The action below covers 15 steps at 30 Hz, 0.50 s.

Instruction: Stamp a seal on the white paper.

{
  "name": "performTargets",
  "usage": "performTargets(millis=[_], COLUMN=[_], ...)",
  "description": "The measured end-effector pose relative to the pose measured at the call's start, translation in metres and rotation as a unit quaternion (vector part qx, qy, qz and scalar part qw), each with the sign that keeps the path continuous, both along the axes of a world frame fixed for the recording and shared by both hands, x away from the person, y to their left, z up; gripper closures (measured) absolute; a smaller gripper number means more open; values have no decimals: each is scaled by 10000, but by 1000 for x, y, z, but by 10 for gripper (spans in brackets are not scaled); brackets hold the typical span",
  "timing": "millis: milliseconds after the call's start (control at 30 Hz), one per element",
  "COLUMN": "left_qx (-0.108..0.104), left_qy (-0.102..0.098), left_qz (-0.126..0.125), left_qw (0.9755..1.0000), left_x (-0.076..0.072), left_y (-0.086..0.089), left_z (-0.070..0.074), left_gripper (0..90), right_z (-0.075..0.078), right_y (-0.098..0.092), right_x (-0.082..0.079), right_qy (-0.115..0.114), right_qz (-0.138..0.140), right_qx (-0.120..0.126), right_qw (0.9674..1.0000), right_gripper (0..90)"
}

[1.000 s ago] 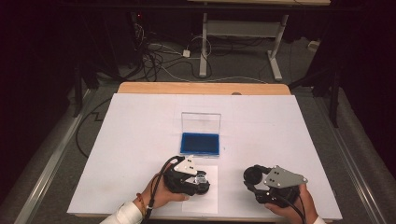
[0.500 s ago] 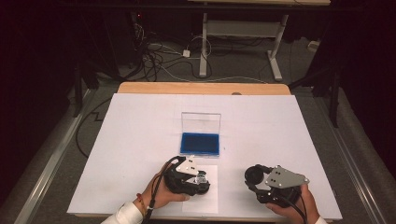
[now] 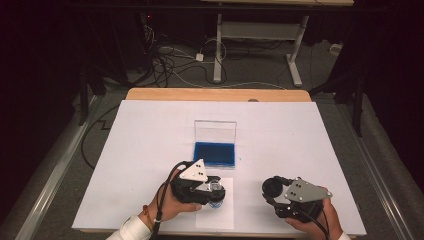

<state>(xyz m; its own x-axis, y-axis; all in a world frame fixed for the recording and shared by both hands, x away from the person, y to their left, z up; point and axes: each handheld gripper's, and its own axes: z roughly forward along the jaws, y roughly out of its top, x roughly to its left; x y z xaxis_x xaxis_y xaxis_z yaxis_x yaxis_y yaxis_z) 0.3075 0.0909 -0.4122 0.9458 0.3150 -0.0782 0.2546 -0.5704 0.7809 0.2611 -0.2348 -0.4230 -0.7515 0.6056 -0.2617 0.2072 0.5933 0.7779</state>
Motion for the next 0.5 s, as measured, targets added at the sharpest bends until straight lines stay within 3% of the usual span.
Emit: performTargets(millis=[233,500], left_qx=[-194,-235], left_qy=[-118,-176], left_qz=[173,300], left_qw=[9996,9991], left_x=[2,5], left_y=[15,25], left_z=[12,16], left_gripper=[548,548], right_z=[0,0], right_y=[0,0], right_x=[0,0], right_qy=[-5,-6], right_qz=[2,-2], right_qx=[5,12], right_qw=[10000,10000], right_gripper=[382,382])
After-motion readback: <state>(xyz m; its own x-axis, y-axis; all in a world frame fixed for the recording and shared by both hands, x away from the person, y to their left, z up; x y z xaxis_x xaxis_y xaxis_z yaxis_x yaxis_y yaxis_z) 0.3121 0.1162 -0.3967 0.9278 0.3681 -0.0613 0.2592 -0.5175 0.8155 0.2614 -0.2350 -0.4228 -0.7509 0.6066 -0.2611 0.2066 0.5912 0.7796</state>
